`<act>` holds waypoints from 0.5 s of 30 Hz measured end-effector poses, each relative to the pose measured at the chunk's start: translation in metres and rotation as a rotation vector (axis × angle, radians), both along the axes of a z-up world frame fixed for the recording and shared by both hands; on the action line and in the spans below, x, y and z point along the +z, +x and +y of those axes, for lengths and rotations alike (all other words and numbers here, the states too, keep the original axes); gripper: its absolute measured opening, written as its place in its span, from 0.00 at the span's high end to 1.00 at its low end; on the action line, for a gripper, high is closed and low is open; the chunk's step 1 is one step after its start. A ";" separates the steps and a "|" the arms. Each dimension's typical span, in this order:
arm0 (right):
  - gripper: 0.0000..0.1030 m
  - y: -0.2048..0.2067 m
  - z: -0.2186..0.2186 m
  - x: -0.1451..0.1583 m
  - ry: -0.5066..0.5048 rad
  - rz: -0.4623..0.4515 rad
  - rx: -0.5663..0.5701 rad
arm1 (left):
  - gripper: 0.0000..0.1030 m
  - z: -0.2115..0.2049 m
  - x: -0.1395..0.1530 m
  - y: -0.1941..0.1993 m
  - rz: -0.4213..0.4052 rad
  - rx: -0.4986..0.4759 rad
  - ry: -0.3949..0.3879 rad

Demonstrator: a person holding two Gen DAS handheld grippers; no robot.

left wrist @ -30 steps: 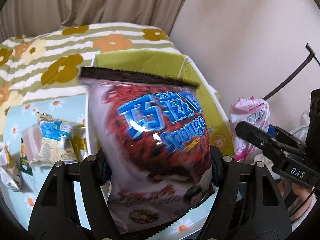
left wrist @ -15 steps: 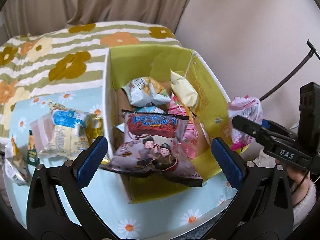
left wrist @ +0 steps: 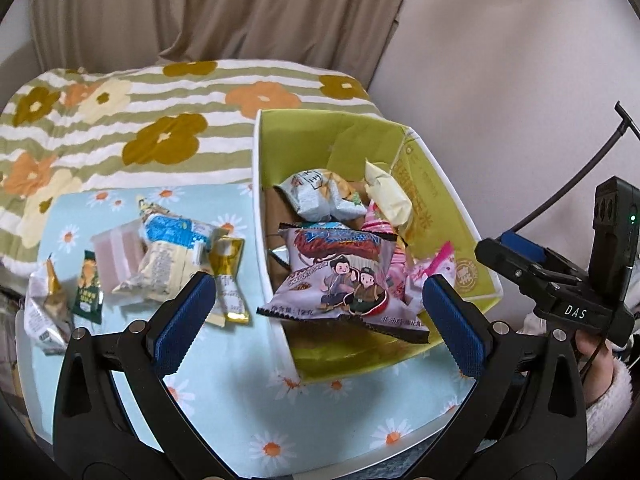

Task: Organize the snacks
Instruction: 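Move both tools back over the remaining snacks on the table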

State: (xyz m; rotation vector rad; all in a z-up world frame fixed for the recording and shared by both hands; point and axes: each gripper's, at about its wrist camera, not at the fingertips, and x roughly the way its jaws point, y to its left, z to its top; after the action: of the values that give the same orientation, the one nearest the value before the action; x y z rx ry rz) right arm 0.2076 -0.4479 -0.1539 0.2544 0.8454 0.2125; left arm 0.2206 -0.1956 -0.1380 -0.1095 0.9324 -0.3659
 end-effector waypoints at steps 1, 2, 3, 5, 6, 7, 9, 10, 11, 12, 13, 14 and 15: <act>0.00 -0.001 0.000 0.000 0.004 0.010 0.005 | 0.00 0.002 0.001 -0.002 -0.003 0.005 0.001; 0.00 -0.003 0.001 0.000 0.003 0.012 0.009 | 0.01 0.003 0.001 -0.004 -0.005 0.010 0.000; 0.00 -0.004 0.002 0.001 0.002 0.015 0.017 | 0.00 0.006 0.002 -0.006 -0.006 0.016 -0.004; 0.00 -0.005 0.006 0.006 0.002 0.014 0.038 | 0.00 0.009 0.003 -0.008 -0.011 0.026 -0.006; 0.00 -0.006 0.008 0.008 0.000 0.008 0.042 | 0.00 0.011 0.005 -0.011 -0.016 0.034 -0.005; 0.00 -0.007 0.011 0.010 -0.002 -0.001 0.052 | 0.00 0.012 0.006 -0.012 -0.019 0.038 -0.003; 0.00 -0.008 0.016 0.015 -0.009 -0.015 0.068 | 0.00 0.017 0.010 -0.019 -0.032 0.056 0.004; 0.00 -0.009 0.019 0.018 -0.011 -0.026 0.077 | 0.00 0.020 0.012 -0.021 -0.037 0.064 0.004; 0.00 -0.009 0.022 0.020 -0.010 -0.033 0.085 | 0.00 0.023 0.014 -0.024 -0.040 0.071 0.004; 0.00 -0.009 0.025 0.022 -0.007 -0.041 0.095 | 0.00 0.027 0.016 -0.028 -0.045 0.085 0.008; 0.00 -0.009 0.027 0.024 -0.003 -0.048 0.105 | 0.00 0.030 0.018 -0.031 -0.048 0.096 0.012; 0.00 -0.009 0.030 0.026 0.000 -0.054 0.116 | 0.00 0.034 0.020 -0.034 -0.049 0.105 0.017; 0.00 -0.009 0.033 0.028 0.003 -0.058 0.125 | 0.00 0.040 0.021 -0.038 -0.050 0.120 0.022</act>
State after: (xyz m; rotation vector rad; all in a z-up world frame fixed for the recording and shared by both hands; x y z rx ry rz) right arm 0.1990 -0.4145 -0.1262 0.1977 0.8043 0.3362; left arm 0.1825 -0.1556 -0.1168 -0.1348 0.8757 -0.2458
